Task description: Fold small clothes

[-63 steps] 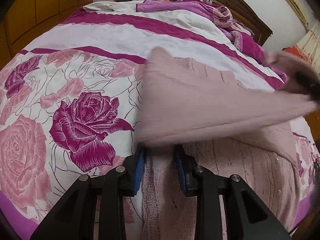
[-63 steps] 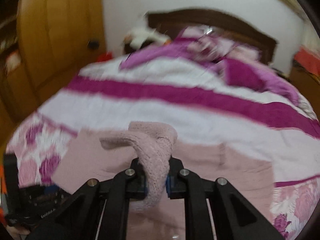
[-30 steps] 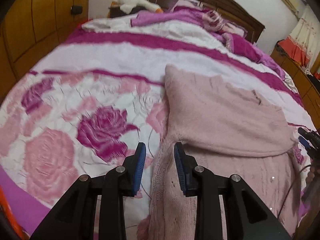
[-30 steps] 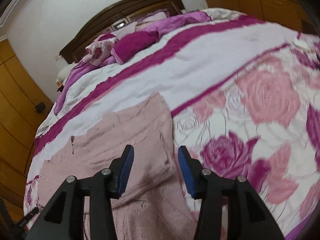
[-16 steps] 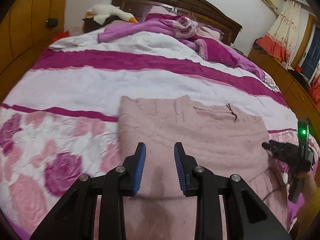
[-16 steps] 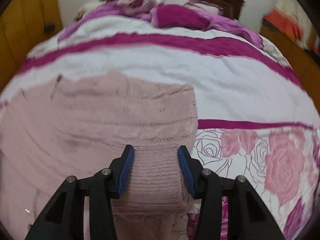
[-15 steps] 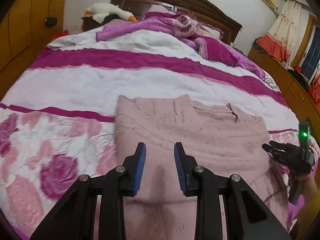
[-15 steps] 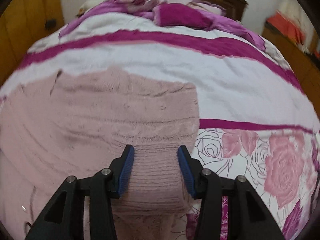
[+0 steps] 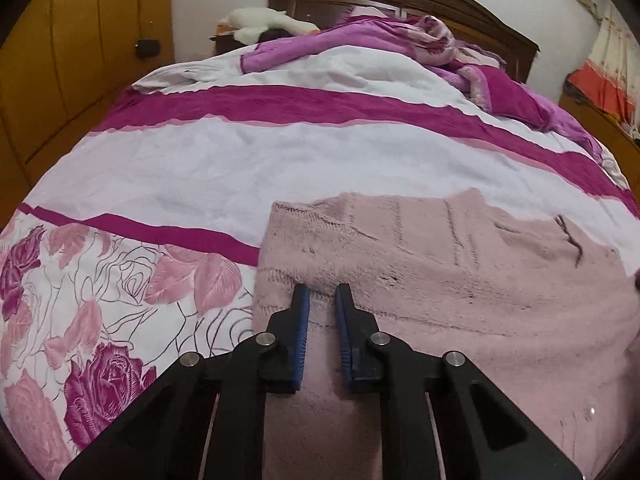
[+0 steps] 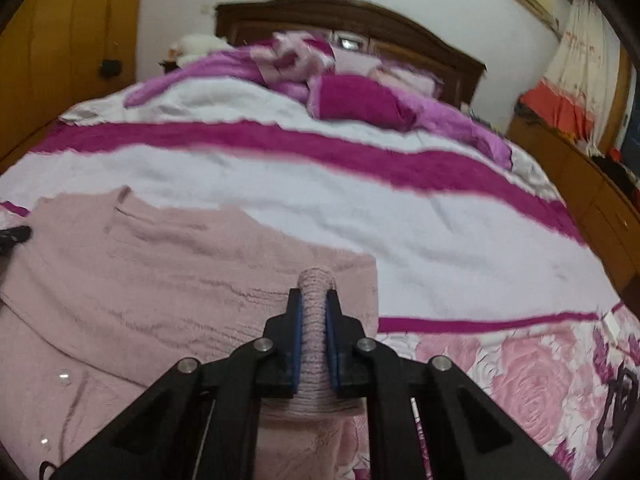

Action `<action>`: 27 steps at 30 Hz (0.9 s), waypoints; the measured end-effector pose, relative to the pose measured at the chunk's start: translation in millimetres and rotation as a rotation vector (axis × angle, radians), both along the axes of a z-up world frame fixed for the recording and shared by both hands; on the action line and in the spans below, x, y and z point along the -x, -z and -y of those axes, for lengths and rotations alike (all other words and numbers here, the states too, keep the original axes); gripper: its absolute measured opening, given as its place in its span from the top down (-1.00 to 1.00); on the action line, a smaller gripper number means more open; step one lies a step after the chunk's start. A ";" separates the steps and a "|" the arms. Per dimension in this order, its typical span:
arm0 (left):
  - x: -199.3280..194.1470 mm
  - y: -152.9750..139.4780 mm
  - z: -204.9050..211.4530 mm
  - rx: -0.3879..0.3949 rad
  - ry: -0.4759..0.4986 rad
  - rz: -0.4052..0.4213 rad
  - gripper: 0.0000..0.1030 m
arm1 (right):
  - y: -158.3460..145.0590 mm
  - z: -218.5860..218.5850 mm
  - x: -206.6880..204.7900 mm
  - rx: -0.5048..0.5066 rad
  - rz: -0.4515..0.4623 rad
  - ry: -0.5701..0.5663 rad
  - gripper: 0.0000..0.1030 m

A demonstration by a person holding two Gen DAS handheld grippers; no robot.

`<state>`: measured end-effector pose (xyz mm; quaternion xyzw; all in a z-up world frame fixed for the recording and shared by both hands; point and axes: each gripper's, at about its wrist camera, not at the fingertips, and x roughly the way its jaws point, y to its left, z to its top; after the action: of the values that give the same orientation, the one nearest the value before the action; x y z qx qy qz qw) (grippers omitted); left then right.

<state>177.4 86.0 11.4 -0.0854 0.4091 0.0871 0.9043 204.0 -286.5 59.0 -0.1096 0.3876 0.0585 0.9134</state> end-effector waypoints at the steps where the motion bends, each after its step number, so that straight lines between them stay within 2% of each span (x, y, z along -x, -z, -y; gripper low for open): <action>1: -0.1 0.9 -0.5 -0.002 -0.004 0.006 1.00 | 8.6 0.9 -3.8 0.006 -0.023 0.008 0.80; 4: -1.4 2.2 -0.2 -0.009 0.002 0.007 1.00 | 39.9 5.7 -13.5 -0.005 -0.099 0.033 0.78; 9: 2.7 -7.5 -0.5 0.024 0.024 0.001 1.00 | 20.0 16.2 -9.5 -0.114 -0.105 0.078 0.51; 11: 11.6 -15.6 3.3 0.037 0.039 0.018 1.00 | 5.5 18.6 3.4 -0.179 -0.067 0.055 0.37; 13: 15.7 -18.3 9.1 0.016 0.055 0.021 1.00 | 5.5 13.7 10.7 -0.190 -0.063 0.024 0.17; 15: 11.1 -13.2 13.3 -0.013 0.072 -0.021 1.00 | 19.3 7.1 10.3 -0.147 -0.108 0.006 0.10; 17: 11.3 -11.5 13.5 -0.010 0.078 -0.037 1.00 | 36.6 3.1 9.7 -0.108 -0.149 0.007 0.09; 18: 14.6 -14.2 12.8 -0.002 0.080 -0.031 1.00 | 37.5 3.7 12.0 -0.111 -0.126 0.007 0.09; 21: 30.4 -28.5 9.4 0.015 0.097 -0.014 1.00 | 25.4 6.6 19.9 -0.133 -0.133 0.031 0.09; 27: 83.8 -54.5 -8.4 0.060 0.103 0.002 1.00 | -7.8 27.7 74.2 -0.202 -0.114 0.026 0.09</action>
<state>93.6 94.4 65.8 -0.0916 0.4144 0.0281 0.9050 129.8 -314.2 66.8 -0.0086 0.4324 0.0917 0.8970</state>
